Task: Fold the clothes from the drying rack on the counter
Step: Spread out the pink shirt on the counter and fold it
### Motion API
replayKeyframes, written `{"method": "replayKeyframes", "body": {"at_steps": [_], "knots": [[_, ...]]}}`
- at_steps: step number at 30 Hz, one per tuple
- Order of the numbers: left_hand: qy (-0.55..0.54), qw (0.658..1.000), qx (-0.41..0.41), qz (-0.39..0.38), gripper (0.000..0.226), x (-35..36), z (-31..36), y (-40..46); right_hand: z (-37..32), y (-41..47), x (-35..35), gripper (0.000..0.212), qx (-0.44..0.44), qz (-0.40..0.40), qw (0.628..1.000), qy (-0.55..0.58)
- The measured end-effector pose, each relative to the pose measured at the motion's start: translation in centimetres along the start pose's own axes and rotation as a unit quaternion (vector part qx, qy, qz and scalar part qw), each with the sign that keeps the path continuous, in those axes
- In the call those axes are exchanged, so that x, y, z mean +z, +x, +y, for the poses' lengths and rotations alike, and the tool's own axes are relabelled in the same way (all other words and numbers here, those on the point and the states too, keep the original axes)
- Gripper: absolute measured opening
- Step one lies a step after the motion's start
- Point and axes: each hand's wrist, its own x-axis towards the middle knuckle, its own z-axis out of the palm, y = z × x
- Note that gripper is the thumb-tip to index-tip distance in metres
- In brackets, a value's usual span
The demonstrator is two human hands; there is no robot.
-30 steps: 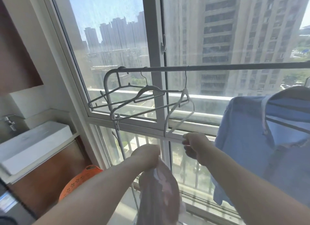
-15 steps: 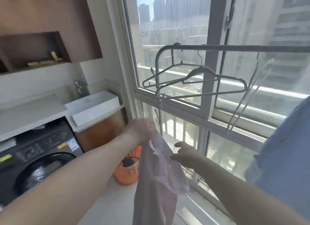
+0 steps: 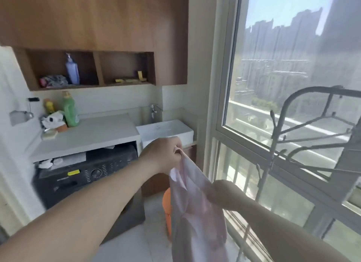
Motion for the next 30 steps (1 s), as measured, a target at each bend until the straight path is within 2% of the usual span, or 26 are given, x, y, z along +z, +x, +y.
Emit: {"method": "replayKeyframes", "body": {"at_steps": [3,6,8,11,15,18,21,26,30], "knots": [[0.036,0.996,-0.075,0.016,0.011,-2.7,-7.2,0.6,-3.7,5.4,-0.8,0.023,-0.002,0.045,0.999,-0.025],[0.071,0.989,-0.127,0.009,0.009,-5.2,-14.3,0.4,-8.2,10.8,-1.9,0.013,0.012,0.091,0.996,0.014],[0.089,0.985,-0.149,0.007,0.011,-6.7,-18.2,0.1,-12.0,14.3,-2.7,0.019,-0.011,0.117,0.992,0.052],[0.094,0.977,-0.191,0.019,0.012,-8.1,-21.8,0.0,-17.3,17.5,-4.3,0.007,-0.045,0.103,0.988,0.105],[0.035,0.963,-0.264,0.053,0.019,-9.8,-26.2,0.4,-22.7,21.6,-5.3,0.011,-0.076,0.046,0.979,0.184],[-0.035,0.949,-0.309,0.046,0.020,-10.9,-29.2,1.0,-25.1,24.4,-4.9,0.007,-0.093,-0.001,0.966,0.239],[-0.094,0.930,-0.353,0.038,0.016,-11.3,-31.9,2.3,-27.0,28.2,-4.4,0.014,-0.100,-0.040,0.951,0.289],[-0.219,0.884,-0.406,0.078,0.026,-12.3,-35.0,7.6,-30.2,36.3,-4.2,0.021,-0.148,-0.039,0.929,0.338],[-0.207,0.877,-0.422,0.100,0.019,-14.3,-37.8,13.7,-32.6,43.0,-6.7,0.038,-0.198,-0.010,0.920,0.337]]}}
